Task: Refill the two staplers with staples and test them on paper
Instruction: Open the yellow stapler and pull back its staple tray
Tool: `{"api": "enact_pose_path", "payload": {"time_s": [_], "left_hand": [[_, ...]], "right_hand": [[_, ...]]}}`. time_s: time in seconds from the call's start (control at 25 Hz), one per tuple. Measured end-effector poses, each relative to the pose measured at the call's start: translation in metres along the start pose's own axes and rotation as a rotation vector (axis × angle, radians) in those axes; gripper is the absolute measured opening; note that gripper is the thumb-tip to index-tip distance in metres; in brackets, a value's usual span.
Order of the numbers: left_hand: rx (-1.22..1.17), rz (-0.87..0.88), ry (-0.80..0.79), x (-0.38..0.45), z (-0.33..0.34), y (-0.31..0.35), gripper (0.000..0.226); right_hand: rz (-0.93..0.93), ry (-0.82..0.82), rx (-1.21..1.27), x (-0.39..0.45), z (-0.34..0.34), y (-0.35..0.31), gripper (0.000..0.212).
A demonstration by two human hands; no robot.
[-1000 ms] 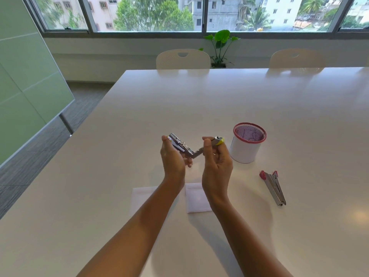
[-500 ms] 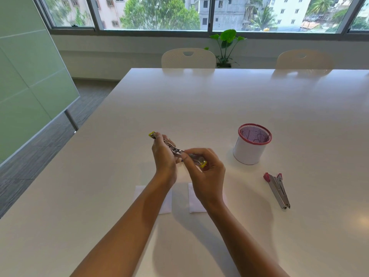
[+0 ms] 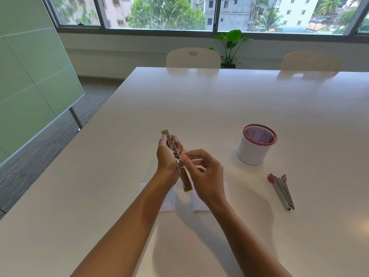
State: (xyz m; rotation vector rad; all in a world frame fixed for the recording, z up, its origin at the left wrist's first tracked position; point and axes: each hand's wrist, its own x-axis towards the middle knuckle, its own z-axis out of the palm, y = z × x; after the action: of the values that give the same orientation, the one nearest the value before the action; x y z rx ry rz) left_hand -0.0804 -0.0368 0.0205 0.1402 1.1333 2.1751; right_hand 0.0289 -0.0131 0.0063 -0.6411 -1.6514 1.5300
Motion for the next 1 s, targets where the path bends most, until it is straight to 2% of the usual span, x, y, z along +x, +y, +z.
{"api": "enact_pose_path", "payload": {"time_s": [0.16,0.44,0.56,1.0], "left_hand": [[0.115,-0.098,-0.096,-0.008,0.0,-0.005,0.048],[0.246,-0.181,-0.229,-0.019,-0.001,-0.007,0.057],[0.231,-0.18,-0.236,-0.021,0.0,-0.009,0.057],[0.368,-0.183,-0.218,-0.031,0.002,-0.016,0.053]], "right_hand": [[-0.035,-0.003,-0.107,0.013,-0.007,-0.008,0.011],[-0.191,-0.275,-0.621,0.039,-0.023,-0.037,0.025],[-0.257,-0.312,-0.784,0.039,-0.026,-0.042,0.027],[-0.244,-0.297,-0.967,0.032,-0.019,-0.052,0.024]]}}
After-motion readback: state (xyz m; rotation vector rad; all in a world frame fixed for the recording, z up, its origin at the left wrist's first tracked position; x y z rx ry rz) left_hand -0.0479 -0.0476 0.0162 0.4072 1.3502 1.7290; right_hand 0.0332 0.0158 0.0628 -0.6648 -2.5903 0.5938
